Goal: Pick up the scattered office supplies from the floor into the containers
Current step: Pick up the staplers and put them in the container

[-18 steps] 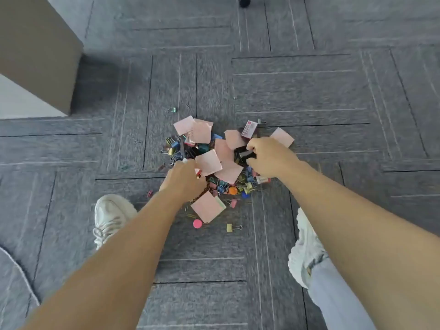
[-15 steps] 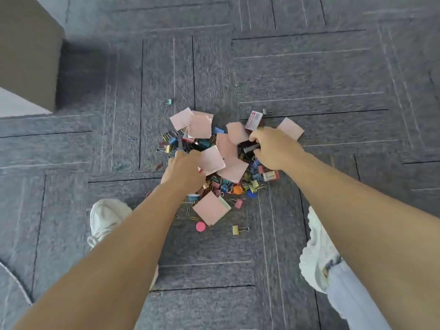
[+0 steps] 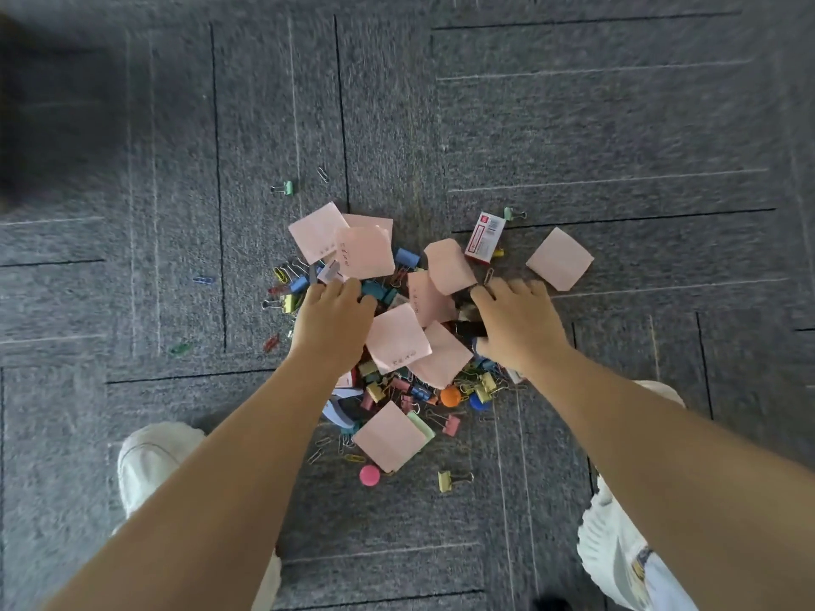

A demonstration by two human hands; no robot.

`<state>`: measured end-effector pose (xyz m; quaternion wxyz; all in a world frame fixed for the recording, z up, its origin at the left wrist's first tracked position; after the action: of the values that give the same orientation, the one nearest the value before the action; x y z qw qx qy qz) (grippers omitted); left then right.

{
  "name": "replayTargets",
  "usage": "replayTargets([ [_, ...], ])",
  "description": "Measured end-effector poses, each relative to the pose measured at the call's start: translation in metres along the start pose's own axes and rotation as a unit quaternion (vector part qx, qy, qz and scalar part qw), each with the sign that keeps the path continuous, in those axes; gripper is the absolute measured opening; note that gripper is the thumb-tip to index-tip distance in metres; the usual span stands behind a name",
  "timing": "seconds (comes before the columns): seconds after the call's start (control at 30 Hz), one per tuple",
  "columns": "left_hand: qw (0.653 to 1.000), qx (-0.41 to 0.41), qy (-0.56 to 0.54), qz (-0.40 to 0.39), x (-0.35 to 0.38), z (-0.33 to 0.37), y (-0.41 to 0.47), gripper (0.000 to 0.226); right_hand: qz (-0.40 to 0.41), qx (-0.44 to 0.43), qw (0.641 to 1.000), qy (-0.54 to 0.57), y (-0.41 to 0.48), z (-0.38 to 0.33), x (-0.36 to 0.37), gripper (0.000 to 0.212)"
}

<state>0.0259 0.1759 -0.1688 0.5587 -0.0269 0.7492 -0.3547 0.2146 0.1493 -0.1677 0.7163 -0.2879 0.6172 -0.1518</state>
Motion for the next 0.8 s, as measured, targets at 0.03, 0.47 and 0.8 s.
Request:
replayTargets([
  [0.03, 1.0, -0.003, -0.004, -0.004, -0.003, -0.003, -0.002, 0.038, -0.008, -0.002, 0.999, 0.036, -0.003, -0.001, -0.003, 0.062],
  [0.47, 0.961, -0.052, -0.266, -0.048, -0.162, -0.073, -0.177, 0.052, -0.001, 0.057, 0.835, 0.547, -0.169, -0.039, -0.166, 0.046],
  [0.8, 0.881, -0.18, -0.388, 0.202, -0.311, -0.155, -0.505, 0.046, 0.009, -0.056, 0.709, 0.702, -0.359, -0.158, -0.329, 0.129],
])
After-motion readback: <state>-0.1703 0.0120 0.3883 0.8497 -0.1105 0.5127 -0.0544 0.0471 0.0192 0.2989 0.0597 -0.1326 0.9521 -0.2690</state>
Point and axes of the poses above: each hand's wrist, its own y-axis towards the middle knuckle, its own x-axis out of the palm, z = x × y, the point moved 9 cm from there along y, towards the middle knuckle, and after that the axes turned 5 degrees about -z, right-handed, at the moved point
